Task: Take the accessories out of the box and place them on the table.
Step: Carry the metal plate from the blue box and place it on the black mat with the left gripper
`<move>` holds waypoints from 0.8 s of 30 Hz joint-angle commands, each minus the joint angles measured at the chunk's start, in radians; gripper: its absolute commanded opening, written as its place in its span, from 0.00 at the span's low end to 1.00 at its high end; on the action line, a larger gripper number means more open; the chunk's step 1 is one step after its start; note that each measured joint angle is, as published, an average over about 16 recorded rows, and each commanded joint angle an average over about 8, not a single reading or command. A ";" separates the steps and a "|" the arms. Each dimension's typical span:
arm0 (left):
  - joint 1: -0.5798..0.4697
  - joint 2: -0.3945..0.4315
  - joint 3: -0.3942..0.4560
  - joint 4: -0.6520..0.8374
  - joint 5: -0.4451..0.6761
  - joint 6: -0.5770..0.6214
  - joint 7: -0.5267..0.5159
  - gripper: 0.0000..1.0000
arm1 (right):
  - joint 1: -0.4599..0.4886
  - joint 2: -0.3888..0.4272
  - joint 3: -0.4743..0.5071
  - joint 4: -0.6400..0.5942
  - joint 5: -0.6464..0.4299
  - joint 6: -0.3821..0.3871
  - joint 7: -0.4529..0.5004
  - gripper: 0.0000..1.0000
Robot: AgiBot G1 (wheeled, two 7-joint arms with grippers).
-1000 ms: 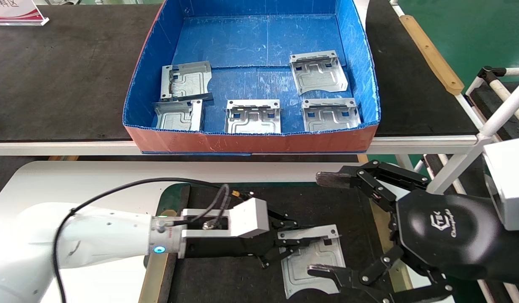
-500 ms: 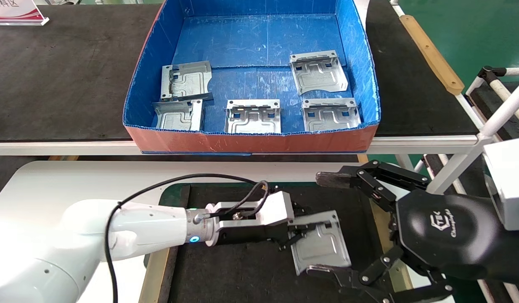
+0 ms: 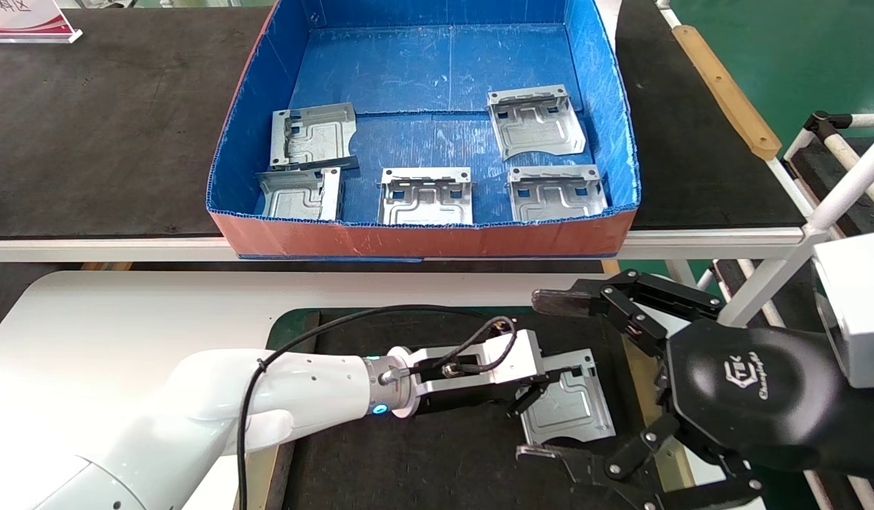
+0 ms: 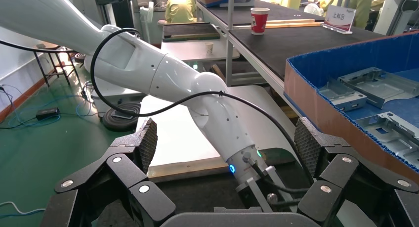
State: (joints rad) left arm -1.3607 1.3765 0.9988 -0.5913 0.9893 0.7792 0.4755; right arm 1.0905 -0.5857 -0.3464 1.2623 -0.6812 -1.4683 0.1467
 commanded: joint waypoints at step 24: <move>-0.045 -0.006 0.270 -0.055 -0.236 -0.122 0.015 0.18 | 0.000 0.000 0.000 0.000 0.000 0.000 0.000 1.00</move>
State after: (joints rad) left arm -1.4060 1.3708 1.2651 -0.6478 0.7556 0.6569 0.4883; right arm 1.0904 -0.5855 -0.3467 1.2622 -0.6809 -1.4681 0.1465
